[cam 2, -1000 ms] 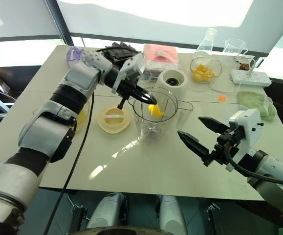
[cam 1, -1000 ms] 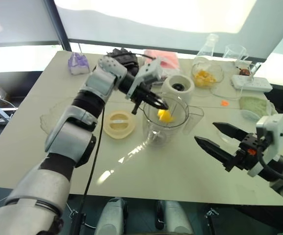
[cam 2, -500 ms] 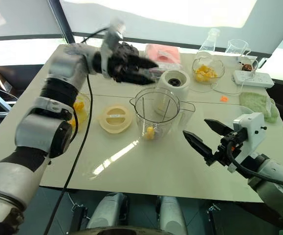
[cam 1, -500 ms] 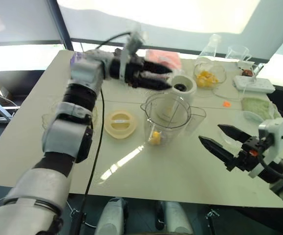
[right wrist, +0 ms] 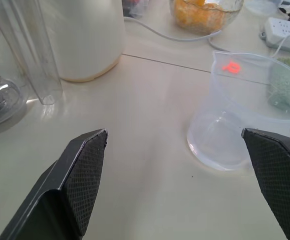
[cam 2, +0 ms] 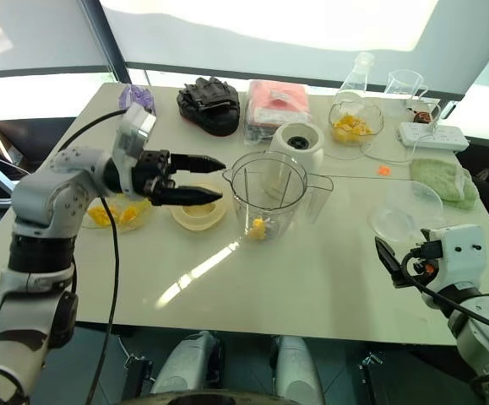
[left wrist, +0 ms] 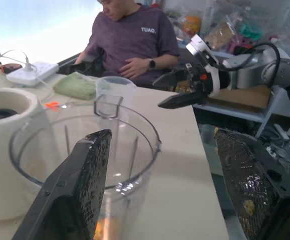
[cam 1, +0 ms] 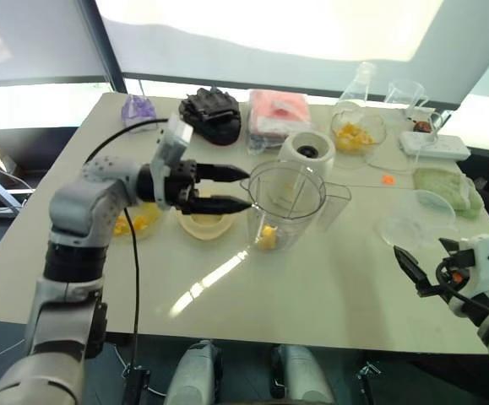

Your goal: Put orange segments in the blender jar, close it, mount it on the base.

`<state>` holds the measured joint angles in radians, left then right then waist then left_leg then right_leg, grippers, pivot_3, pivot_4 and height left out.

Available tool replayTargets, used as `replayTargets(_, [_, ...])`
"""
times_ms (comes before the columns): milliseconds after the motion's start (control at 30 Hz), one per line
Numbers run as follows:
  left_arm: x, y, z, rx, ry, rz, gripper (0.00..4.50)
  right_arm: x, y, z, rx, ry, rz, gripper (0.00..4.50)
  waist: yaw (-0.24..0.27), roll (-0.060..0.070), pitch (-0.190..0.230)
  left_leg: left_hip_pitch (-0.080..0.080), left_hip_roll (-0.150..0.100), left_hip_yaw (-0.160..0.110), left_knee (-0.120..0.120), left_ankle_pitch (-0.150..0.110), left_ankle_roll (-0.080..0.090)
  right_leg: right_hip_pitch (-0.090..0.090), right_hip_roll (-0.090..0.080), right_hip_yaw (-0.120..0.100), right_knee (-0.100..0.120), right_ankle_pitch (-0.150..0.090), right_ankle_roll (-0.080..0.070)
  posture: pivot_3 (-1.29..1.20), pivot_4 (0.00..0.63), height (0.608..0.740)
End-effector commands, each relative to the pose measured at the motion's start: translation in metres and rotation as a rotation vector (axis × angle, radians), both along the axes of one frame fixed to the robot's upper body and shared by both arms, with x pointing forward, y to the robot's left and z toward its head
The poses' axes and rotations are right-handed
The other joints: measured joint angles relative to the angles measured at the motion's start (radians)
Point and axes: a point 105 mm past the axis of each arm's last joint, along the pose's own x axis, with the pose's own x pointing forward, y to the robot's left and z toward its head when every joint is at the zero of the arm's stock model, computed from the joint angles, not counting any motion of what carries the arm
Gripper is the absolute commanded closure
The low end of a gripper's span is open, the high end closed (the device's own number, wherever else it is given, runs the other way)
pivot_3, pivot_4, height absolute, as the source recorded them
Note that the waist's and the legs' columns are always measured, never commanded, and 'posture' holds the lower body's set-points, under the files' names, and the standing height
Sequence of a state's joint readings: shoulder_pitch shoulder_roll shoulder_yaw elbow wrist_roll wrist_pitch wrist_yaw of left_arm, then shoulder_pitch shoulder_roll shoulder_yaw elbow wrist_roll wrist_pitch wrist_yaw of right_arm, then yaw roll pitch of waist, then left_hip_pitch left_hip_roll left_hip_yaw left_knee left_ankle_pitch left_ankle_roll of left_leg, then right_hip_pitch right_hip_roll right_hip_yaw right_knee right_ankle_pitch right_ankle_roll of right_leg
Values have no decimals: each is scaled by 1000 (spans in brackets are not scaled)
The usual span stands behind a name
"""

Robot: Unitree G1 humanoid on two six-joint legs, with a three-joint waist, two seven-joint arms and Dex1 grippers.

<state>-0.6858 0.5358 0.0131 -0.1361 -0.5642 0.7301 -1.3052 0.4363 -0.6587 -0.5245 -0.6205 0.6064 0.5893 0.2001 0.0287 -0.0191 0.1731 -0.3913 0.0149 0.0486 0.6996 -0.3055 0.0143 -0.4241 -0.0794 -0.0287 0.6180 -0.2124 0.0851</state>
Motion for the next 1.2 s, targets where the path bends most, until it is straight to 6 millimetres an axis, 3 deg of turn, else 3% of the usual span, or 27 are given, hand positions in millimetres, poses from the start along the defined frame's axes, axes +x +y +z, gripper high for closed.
replayTargets(33, [-9,-6,-9,36,-64,-11,1124,-3,-37,-9,-96,-14,-193,0,0,1,-1,0,0,0,0,0,0,0,0,0,0,0,0,0,150,740])
replayTargets(167, [-1,-10,-26,94,-115,48,1124,10,-68,-22,-149,-24,-328,0,-7,3,-1,0,0,1,0,0,0,0,0,1,-1,0,0,0,150,740])
replayTargets(333, [-2,-13,-30,96,-125,50,1124,27,-96,-35,-220,-27,-411,0,-23,5,-1,0,-1,2,-1,0,0,-1,1,2,-1,0,-1,0,150,740])
replayTargets(533, [3,-7,-37,137,-138,113,1124,45,-99,-47,-153,-50,-413,0,-25,7,-2,0,-1,2,-4,0,0,-2,2,2,-1,0,0,0,150,740])
replayTargets(1200, [-5,-9,-26,93,-90,116,1124,77,-107,-54,-94,-106,-443,0,-38,8,-2,1,-1,2,-3,0,0,-1,2,4,0,0,0,0,150,740])
